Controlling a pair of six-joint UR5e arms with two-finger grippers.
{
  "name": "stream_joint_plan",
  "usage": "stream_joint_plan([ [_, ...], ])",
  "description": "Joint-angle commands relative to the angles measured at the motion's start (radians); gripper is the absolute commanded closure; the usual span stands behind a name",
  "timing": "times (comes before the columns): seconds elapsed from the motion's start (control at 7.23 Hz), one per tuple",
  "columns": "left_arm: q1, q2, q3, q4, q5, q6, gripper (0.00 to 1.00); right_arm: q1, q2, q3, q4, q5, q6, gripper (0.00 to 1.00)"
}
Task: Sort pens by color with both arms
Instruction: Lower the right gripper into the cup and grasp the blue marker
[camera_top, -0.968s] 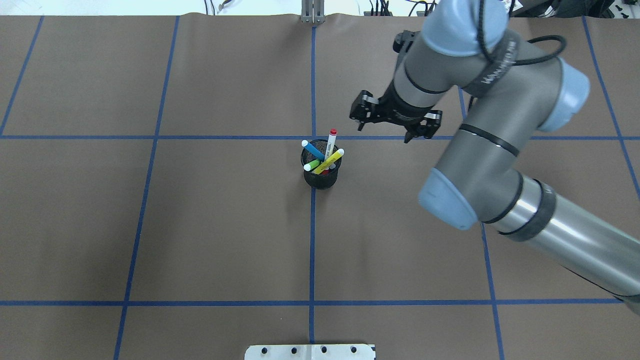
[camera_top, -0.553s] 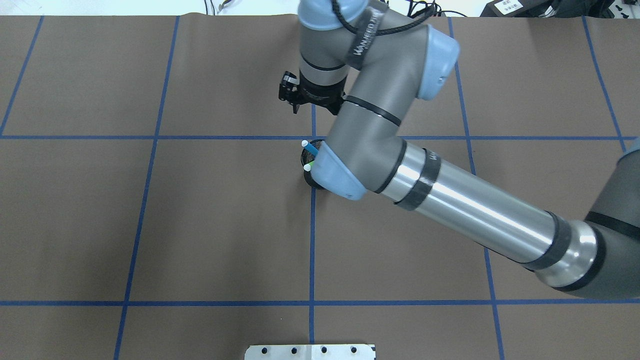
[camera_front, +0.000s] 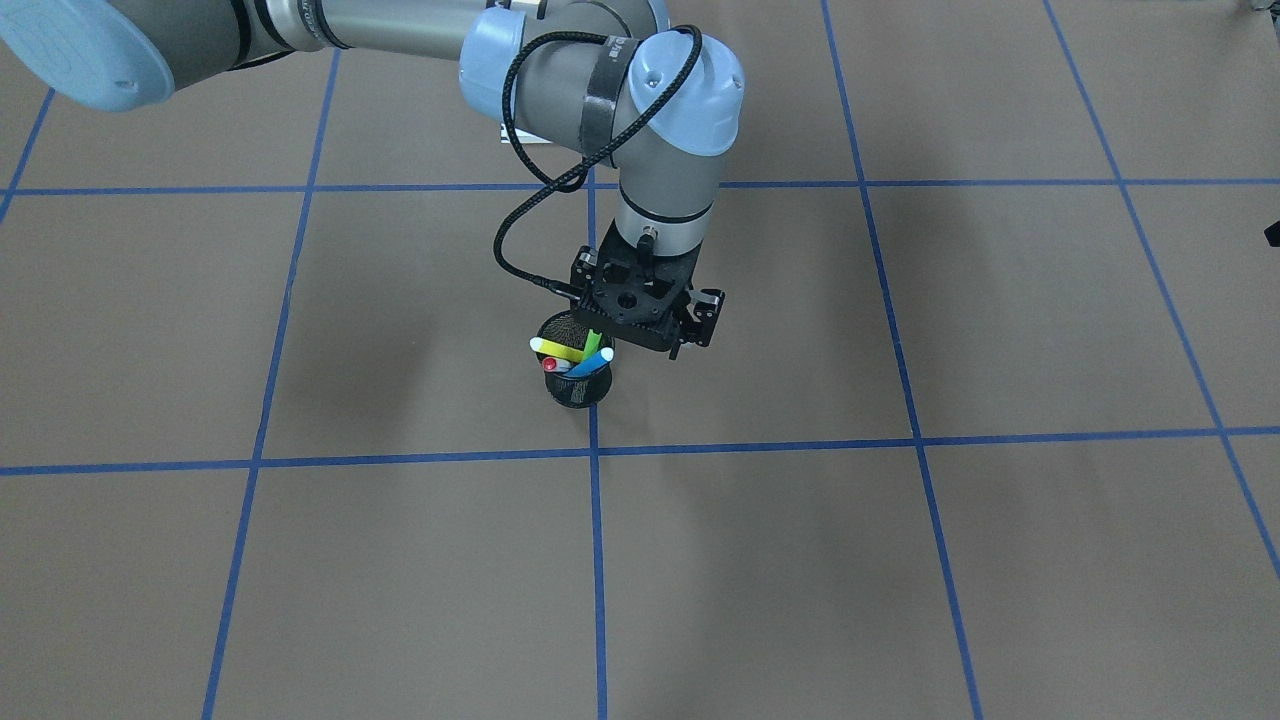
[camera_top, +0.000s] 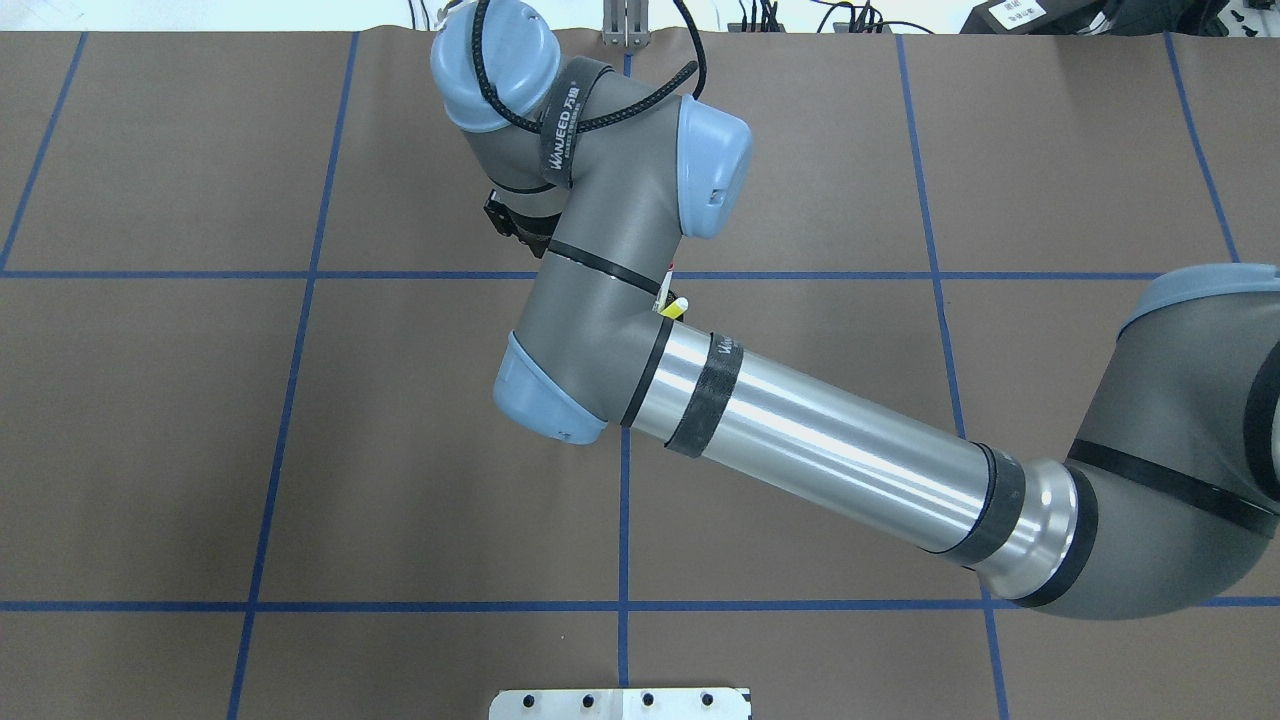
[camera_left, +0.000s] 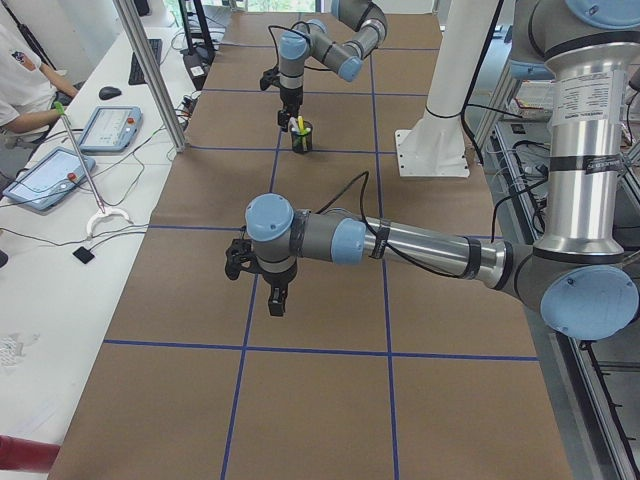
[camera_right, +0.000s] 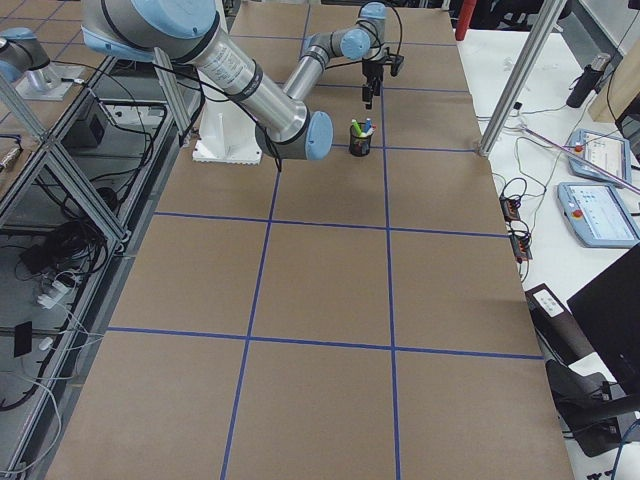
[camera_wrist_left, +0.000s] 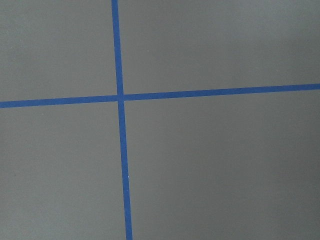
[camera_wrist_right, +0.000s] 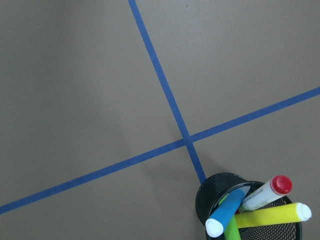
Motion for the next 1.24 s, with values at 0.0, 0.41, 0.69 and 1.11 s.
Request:
stream_joint_plan([
  [0.0, 0.003, 0.0, 0.0, 0.0, -0.001, 0.0, 0.0, -0.004, 0.062, -0.063, -0.074, -0.012, -0.055, 0.18],
  [0.41, 0.003, 0.0, 0.002, 0.002, -0.001, 0.0, 0.0, -0.009, 0.049, -0.066, -0.122, -0.02, -0.073, 0.28],
  [0.69, 0.003, 0.0, 0.006, 0.002, -0.001, 0.0, 0.0, -0.022, 0.052, -0.094, -0.128, -0.054, -0.102, 0.35],
  [1.11, 0.003, 0.0, 0.008, 0.0, -0.001, 0.0, 0.0, -0.028, 0.043, -0.102, -0.128, -0.064, -0.13, 0.43],
])
